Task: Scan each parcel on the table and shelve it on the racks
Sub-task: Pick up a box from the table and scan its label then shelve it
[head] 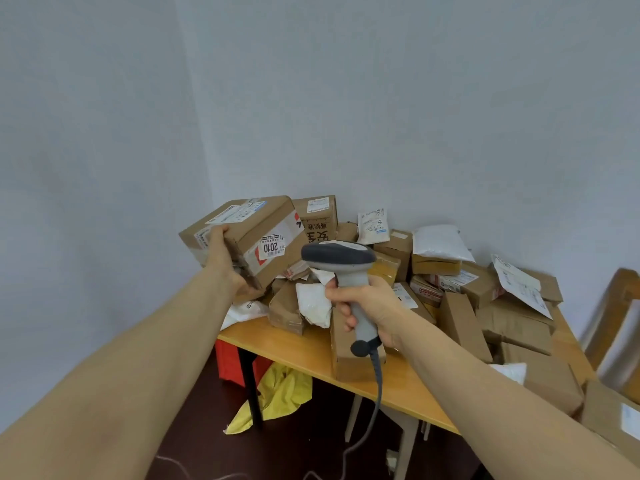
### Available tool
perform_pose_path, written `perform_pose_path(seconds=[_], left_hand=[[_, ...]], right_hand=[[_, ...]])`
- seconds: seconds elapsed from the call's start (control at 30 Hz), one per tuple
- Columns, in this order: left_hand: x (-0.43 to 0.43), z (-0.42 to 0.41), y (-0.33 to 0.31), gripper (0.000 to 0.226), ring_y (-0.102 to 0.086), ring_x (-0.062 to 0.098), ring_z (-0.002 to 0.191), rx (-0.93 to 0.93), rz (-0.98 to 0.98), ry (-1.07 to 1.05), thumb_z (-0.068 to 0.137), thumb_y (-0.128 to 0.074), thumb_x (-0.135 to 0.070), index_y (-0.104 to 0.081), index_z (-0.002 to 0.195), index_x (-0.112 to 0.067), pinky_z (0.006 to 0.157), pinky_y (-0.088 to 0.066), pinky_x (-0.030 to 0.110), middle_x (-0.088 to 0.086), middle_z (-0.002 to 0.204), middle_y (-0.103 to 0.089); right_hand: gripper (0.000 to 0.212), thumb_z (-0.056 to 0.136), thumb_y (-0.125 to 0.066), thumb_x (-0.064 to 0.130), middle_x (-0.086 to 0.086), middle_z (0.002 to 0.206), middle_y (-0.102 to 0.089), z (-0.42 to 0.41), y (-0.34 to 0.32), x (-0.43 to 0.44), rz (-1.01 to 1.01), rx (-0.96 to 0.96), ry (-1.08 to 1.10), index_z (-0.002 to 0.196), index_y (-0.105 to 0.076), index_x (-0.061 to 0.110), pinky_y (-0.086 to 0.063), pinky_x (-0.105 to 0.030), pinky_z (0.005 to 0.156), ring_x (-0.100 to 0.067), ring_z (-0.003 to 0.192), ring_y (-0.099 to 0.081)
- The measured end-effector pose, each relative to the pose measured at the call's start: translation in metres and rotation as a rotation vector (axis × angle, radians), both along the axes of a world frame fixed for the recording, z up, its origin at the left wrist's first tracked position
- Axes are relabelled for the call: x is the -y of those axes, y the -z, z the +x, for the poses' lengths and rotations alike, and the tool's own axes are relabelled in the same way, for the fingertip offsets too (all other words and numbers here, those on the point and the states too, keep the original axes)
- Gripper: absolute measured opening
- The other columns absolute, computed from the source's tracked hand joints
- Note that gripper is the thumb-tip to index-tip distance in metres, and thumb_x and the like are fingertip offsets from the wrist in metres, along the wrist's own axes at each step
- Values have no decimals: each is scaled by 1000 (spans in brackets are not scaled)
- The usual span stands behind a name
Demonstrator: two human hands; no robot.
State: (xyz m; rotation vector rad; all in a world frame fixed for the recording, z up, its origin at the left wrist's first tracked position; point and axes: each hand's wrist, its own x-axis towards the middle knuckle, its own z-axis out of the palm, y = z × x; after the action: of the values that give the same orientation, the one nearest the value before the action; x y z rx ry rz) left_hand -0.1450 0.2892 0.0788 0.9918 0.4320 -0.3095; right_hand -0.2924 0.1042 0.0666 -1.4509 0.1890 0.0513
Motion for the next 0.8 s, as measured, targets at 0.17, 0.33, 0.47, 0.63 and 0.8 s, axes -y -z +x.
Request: perform_pose_path(seconds=[0.17, 0.33, 0.47, 0.63, 0.8], left_hand=[[-12, 7, 5, 49, -60, 27, 95, 6, 32, -79, 66, -65, -59, -56, 96, -22, 93, -43, 52, 5, 100, -67], [-22, 12, 9, 72, -61, 27, 98, 8, 48, -126, 55, -69, -61, -56, 117, -27, 95, -42, 54, 4, 106, -68], [-28, 15, 14, 78, -63, 25, 98, 8, 37, -135, 49, -71, -59, -57, 119, -29, 93, -44, 50, 1, 106, -70], [-29, 14, 15, 69, -63, 25, 97, 19, 28, -144, 56, -70, -58, -57, 116, -27, 92, -45, 52, 2, 105, -69], [-35, 18, 21, 79, -61, 29, 96, -15, 8, -161, 49, -71, -58, -52, 120, -31, 85, -44, 59, 4, 106, -68]], right_hand=[[11, 84, -68, 3, -4, 51, -47, 1, 0, -10, -90, -25, -32, 82, -58, 9, -41, -25, 47, -14, 40, -39], [12, 84, -67, 1, -5, 51, -46, 0, 0, -16, -113, -25, -33, 81, -58, 8, -41, -23, 45, -13, 40, -39], [13, 84, -66, 0, -5, 51, -46, 0, -1, -19, -98, -25, -33, 79, -57, 8, -40, -23, 45, -14, 39, -38], [13, 84, -66, 0, -5, 51, -46, 1, 1, -23, -63, -50, -34, 78, -57, 9, -41, -23, 45, -14, 39, -38], [13, 83, -67, 1, -4, 50, -47, 3, 4, -26, -57, -70, -37, 78, -58, 9, -41, -24, 47, -14, 39, -39]])
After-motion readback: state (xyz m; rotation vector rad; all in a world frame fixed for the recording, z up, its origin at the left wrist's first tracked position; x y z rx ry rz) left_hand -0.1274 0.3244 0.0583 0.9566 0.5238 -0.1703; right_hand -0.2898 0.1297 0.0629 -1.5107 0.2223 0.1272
